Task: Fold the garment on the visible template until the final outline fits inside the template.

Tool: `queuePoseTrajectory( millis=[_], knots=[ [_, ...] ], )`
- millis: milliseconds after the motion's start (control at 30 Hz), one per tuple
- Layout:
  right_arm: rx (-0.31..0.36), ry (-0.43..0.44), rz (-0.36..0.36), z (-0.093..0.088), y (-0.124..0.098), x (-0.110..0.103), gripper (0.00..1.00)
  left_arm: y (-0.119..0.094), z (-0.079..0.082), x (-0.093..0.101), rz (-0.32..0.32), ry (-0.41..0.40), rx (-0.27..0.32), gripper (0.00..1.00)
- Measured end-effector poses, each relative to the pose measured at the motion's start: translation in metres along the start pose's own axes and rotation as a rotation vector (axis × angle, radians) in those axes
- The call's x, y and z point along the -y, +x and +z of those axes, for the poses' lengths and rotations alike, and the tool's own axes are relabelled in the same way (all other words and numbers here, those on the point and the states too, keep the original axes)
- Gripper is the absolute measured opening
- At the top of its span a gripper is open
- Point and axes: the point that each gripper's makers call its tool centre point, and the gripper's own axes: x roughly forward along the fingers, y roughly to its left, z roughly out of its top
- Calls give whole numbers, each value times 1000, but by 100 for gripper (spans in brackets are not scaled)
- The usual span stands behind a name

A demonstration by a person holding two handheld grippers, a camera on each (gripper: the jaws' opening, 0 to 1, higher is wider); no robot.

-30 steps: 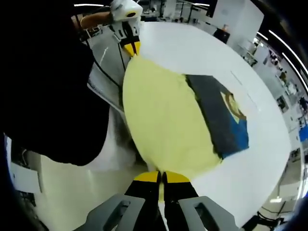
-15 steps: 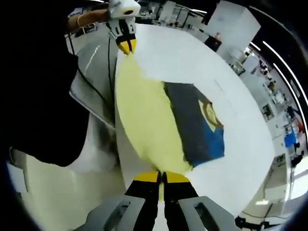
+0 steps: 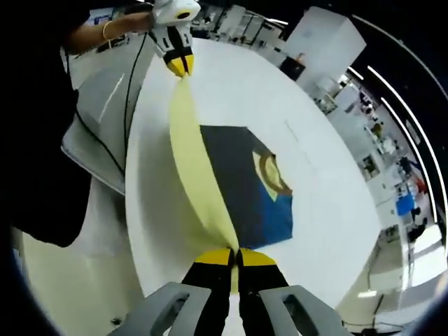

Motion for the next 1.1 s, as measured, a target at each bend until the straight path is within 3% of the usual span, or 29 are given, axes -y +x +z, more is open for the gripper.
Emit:
queuePoseTrajectory(
  millis=[333, 400, 600, 767, 867, 1000, 1100],
  knots=[
    [2, -8, -116, 7, 19, 52, 0, 14, 27, -47, 109, -59, 80, 0],
    [5, -1, -156, 9, 24, 68, 0, 20, 31, -58, 139, -19, 93, 0],
    [0, -22, -215, 17, 38, 92, 0, 34, 35, -78, 168, -53, 114, 0],
    [10, 32, -258, 19, 54, 112, 0, 46, 34, -99, 213, -108, 134, 0],
    [12, 77, -298, 18, 61, 127, 0, 54, 38, -113, 230, -161, 180, 0],
    [-39, 65, -360, 13, 73, 143, 0, 68, 43, -128, 246, -182, 204, 0],
    [-60, 65, -375, 10, 87, 151, 0, 81, 42, -135, 257, -168, 174, 0]
  ],
)
